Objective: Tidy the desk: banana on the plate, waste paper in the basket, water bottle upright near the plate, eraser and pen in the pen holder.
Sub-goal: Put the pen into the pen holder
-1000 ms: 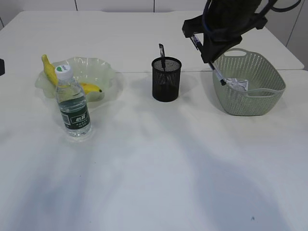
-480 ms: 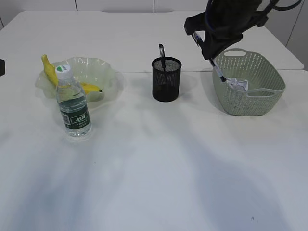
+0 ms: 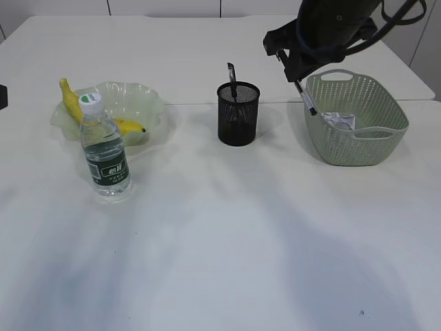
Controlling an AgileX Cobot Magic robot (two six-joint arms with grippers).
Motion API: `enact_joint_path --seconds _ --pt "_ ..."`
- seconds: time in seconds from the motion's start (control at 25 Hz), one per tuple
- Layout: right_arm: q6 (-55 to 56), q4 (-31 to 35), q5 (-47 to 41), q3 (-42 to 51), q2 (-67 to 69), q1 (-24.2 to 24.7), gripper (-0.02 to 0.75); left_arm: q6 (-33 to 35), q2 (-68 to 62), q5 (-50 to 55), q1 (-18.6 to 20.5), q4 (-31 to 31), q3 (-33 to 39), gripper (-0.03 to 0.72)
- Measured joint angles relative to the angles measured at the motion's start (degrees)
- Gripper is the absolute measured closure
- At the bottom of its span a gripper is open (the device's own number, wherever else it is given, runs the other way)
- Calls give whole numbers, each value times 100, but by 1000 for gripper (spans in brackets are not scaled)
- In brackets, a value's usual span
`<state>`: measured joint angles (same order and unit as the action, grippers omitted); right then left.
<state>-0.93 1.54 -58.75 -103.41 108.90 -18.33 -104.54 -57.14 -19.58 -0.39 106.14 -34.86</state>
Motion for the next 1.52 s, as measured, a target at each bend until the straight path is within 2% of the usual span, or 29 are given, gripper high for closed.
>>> enact_joint_path --seconds 0.28,0.52,0.96,1.52 --pt "-186 72 1548 1107 -346 0 702 0 0 0 0 0 0 137" --pt "-386 279 3124 1663 -352 0 702 0 0 0 0 0 0 137" --pt "-524 285 5237 1726 -219 0 702 0 0 -48 0 0 0 137" --pt "-529 285 7332 1728 730 0 702 0 0 -48 0 0 0 137"
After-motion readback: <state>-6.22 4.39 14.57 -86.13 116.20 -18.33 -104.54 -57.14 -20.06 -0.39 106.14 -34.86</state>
